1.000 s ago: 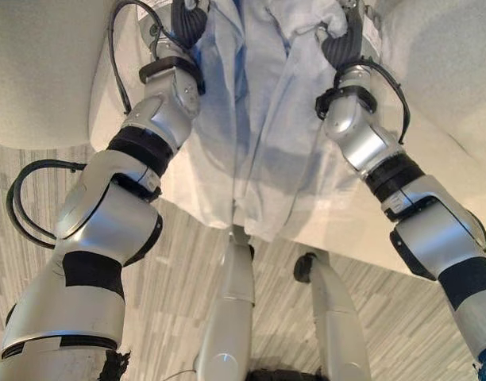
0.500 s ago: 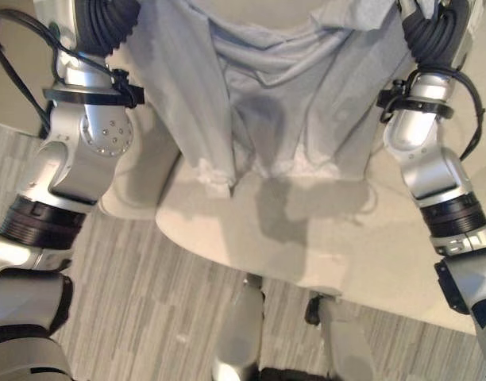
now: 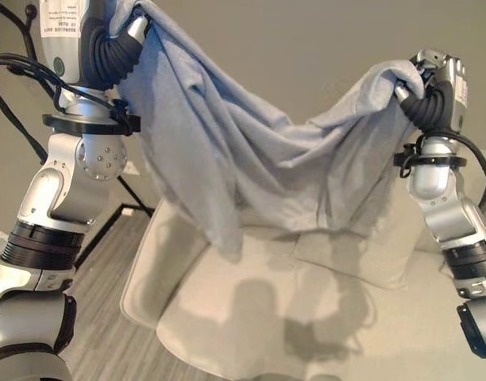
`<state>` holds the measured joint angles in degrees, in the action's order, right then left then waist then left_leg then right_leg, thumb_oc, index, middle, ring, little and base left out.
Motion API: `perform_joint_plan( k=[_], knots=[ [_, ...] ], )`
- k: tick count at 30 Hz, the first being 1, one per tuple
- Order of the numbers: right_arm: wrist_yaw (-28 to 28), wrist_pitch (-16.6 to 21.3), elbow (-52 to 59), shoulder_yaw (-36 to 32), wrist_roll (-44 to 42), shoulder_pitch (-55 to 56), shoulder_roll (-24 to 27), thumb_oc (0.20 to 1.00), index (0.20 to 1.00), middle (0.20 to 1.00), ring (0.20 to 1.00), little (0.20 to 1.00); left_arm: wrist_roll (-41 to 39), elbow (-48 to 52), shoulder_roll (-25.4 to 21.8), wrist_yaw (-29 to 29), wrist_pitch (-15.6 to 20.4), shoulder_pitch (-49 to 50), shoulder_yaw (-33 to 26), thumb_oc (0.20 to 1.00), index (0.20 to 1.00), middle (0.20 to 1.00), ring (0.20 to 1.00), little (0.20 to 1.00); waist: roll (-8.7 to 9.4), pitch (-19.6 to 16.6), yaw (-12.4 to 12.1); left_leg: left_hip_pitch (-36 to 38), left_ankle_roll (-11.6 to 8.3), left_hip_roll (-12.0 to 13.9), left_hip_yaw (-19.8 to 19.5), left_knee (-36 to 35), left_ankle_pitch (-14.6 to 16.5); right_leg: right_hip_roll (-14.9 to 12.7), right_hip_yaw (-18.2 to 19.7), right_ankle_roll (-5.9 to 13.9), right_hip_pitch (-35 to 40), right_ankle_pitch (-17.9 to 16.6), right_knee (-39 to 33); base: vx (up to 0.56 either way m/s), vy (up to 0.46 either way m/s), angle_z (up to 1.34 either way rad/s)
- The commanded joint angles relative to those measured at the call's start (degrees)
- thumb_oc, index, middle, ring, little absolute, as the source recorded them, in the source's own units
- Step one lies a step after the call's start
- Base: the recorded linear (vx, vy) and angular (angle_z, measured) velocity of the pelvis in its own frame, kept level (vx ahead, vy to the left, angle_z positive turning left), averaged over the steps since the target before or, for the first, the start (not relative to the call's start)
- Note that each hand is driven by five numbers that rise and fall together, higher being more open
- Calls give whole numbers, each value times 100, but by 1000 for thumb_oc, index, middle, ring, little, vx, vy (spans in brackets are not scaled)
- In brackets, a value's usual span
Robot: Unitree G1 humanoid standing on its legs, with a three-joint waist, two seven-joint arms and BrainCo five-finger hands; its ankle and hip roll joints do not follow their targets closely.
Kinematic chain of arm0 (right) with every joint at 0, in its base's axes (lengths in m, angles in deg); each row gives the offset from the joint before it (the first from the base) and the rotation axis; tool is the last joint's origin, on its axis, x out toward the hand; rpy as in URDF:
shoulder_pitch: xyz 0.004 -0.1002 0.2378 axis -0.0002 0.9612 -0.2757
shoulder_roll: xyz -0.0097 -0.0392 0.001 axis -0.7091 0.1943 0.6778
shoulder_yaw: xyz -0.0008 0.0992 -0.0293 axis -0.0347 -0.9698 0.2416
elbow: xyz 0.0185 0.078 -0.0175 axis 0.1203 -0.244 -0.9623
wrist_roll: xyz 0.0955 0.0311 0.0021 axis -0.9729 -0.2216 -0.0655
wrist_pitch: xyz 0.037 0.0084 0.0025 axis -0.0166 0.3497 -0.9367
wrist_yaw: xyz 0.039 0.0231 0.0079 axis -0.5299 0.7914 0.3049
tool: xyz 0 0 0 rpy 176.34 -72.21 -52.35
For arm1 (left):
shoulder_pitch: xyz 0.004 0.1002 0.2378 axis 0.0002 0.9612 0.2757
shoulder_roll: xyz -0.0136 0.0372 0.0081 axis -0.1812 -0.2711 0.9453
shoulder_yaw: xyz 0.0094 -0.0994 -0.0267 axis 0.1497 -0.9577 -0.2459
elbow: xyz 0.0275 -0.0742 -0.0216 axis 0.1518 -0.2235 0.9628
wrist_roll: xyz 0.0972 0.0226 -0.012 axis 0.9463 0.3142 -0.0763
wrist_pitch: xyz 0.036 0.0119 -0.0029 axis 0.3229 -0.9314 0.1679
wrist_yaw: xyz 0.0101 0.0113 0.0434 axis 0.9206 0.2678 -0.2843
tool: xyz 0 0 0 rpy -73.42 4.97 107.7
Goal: Hang the clothes on the sofa on the clothes rack.
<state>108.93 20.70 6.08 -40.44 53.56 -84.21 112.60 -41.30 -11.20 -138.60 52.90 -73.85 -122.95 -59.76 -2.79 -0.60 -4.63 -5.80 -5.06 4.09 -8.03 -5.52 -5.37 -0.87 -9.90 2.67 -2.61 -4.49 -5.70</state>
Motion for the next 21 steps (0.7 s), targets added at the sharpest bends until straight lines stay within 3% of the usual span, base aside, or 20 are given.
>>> perform_joint_plan(
  k=[1, 5, 9, 10, 11, 12, 13, 15, 16, 18, 21],
  knots=[
    [-47, 258, 177, -102, -109, -279, -15, 200, 200, 200, 200, 200, 193, -367, -44, 1, 7, -167, -310, 200, 200, 200, 200, 200, 342, -46, -109, 445, -80, 45, 145, 52, 437, -234, 141, 467, 352, 547, 70, 5, -23, -7],
    [-106, 262, 212, -148, -135, -155, 18, 200, 200, 200, 200, 200, 208, -372, 64, 17, -31, -17, -417, 200, 200, 200, 200, 200, 332, -13, -94, 497, -74, 57, 131, 84, 375, -225, 157, 446, 419, 530, 70, -24, 17, -5],
    [-58, 286, 176, -103, -158, -291, 90, 200, 200, 200, 200, 200, 169, -426, 135, 4, 24, -89, -348, 200, 200, 200, 200, 200, 368, 89, -63, 391, -222, 311, 55, 287, 373, -340, 265, 471, 455, 501, 70, -61, 151, -3],
    [-30, 287, 180, -60, -176, -387, 159, 200, 200, 200, 200, 200, 112, -445, 171, -25, 75, -187, -274, 200, 200, 200, 200, 200, 420, 144, -17, 320, -274, 575, 41, 340, 315, -519, 289, 535, 372, 459, 73, -90, 234, -7],
    [-28, 287, 174, -60, -179, -398, 162, 200, 200, 200, 200, 200, 109, -457, 170, -29, 79, -207, -263, 200, 200, 200, 200, 200, 420, 145, -20, 315, -278, 578, 42, 337, 314, -516, 290, 537, 364, 459, 74, -105, 401, -7],
    [5, 268, 175, -37, -183, -449, 240, 200, 200, 200, 200, 200, 59, -488, 226, -46, 100, -313, -159, 200, 200, 200, 200, 200, 442, 141, 83, 371, -322, 977, 123, 328, 226, -753, 284, 671, 245, 406, 82, -49, 235, -3],
    [8, 266, 172, -46, -185, -451, 246, 200, 200, 200, 200, 200, 54, -514, 230, -54, 105, -351, -129, 200, 200, 200, 200, 200, 437, 134, 65, 382, -329, 994, 135, 286, 206, -740, 291, 672, 230, 401, 82, -74, 398, 8],
    [64, 225, 221, -99, -158, -379, 317, 200, 200, 200, 200, 200, 11, -531, 411, -76, 118, -548, 43, 200, 200, 200, 200, 200, 367, 93, 239, 455, -464, 1480, 334, 252, -110, -1004, 252, 849, 148, 358, 102, -40, 433, 23],
    [116, 182, 280, -190, -124, -266, 352, 200, 200, 200, 200, 200, -8, -566, 543, -114, 115, -679, 170, 200, 200, 200, 200, 200, 294, 74, 298, 463, -584, 1698, 381, 125, -416, -1094, 229, 921, 122, 301, 128, -28, 521, 21],
    [196, 155, 316, -334, -106, -135, 406, 200, 200, 200, 200, 200, -14, -583, 630, -133, 114, -851, 307, 200, 200, 200, 200, 200, 186, 36, 327, 378, -762, 1827, 320, 69, -636, -1261, 228, 1054, 187, 258, 122, 31, 508, 17],
    [136, 143, 368, -516, -2, 125, 461, 200, 200, 200, 200, 200, 4, -564, 741, -77, 161, -1073, 443, 200, 200, 200, 200, 200, 87, -60, 462, 530, -914, 1768, 239, 57, 76, -1577, 177, 1233, 181, 83, 93, 50, 504, 11]
  ],
)
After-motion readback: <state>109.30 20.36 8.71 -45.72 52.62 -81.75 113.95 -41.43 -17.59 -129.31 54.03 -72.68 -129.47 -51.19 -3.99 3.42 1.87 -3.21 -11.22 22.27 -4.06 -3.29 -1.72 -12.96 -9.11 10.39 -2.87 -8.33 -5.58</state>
